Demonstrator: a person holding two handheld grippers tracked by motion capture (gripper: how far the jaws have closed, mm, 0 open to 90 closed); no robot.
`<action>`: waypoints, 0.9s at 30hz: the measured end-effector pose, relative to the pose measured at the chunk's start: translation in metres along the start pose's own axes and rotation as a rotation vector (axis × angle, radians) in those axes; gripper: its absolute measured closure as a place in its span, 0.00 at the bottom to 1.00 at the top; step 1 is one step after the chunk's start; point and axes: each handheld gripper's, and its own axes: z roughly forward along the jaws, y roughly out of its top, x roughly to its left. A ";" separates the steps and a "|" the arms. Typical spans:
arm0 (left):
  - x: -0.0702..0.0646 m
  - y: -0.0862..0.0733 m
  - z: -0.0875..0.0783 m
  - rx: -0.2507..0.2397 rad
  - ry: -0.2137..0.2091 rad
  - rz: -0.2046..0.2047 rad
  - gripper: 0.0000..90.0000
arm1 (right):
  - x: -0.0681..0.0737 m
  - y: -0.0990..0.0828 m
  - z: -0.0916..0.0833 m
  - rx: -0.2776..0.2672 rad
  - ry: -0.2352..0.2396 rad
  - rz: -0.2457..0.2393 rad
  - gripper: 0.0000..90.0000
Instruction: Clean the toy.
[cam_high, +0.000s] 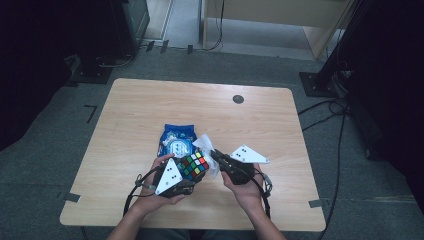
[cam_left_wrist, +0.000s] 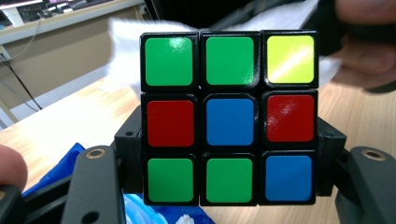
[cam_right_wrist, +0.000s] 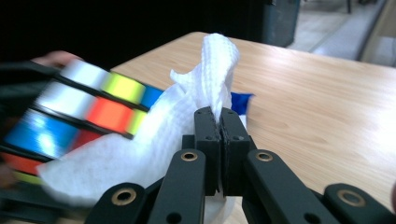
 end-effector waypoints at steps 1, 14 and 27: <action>0.001 0.000 -0.001 -0.001 0.005 0.002 0.38 | -0.004 -0.002 0.001 0.003 -0.010 0.010 0.99; 0.007 -0.003 -0.004 0.007 0.032 -0.007 0.38 | -0.042 -0.009 -0.007 0.019 -0.186 0.031 0.99; 0.009 -0.004 -0.003 0.008 0.037 -0.019 0.38 | -0.098 -0.027 -0.022 0.057 -0.410 0.096 0.99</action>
